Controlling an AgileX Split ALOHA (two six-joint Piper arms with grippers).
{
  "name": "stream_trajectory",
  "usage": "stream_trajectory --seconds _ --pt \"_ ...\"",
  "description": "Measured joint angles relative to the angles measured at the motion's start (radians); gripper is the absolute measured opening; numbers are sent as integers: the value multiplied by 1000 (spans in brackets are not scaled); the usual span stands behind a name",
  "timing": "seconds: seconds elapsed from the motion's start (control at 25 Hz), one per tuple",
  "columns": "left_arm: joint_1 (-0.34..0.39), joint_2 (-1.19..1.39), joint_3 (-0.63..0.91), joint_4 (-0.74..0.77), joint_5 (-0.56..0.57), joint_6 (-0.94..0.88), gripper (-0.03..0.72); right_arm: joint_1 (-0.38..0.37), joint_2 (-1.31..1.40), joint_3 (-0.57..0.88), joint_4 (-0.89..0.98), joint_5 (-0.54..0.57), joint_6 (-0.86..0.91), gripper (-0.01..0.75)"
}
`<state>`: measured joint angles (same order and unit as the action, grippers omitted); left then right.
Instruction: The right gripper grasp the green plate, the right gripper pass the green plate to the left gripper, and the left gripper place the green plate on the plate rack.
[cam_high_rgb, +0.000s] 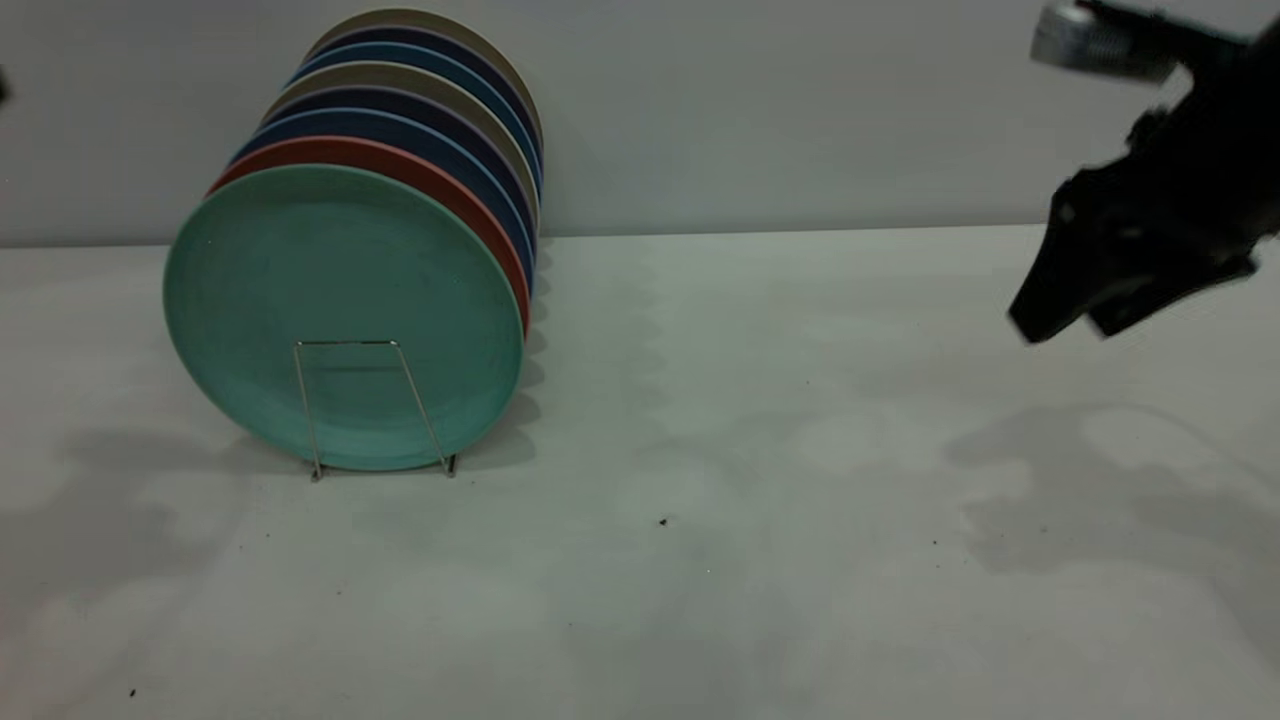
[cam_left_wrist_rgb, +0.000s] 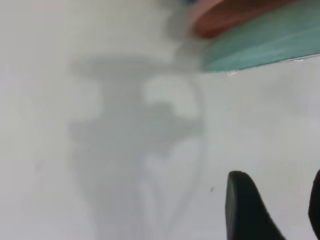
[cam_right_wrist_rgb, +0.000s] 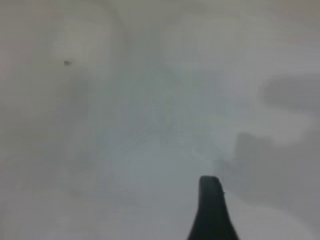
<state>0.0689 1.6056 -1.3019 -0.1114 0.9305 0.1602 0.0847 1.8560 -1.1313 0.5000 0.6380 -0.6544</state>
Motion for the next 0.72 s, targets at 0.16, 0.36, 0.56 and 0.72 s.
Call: stream_trajectory --seconds 0.16,0.36,0.56,0.72 --pt "0 -58 1 82 69 -95 331 40 -135 1 -394 141 385 574" --pt "0 -211 84 83 90 -117 331 45 -314 3 -647 450 712 574" --pt "0 -398 232 66 94 -122 331 45 -512 5 -680 572 750 574" --pt "0 -571 344 42 71 -122 331 45 -695 53 -608 584 716 574"
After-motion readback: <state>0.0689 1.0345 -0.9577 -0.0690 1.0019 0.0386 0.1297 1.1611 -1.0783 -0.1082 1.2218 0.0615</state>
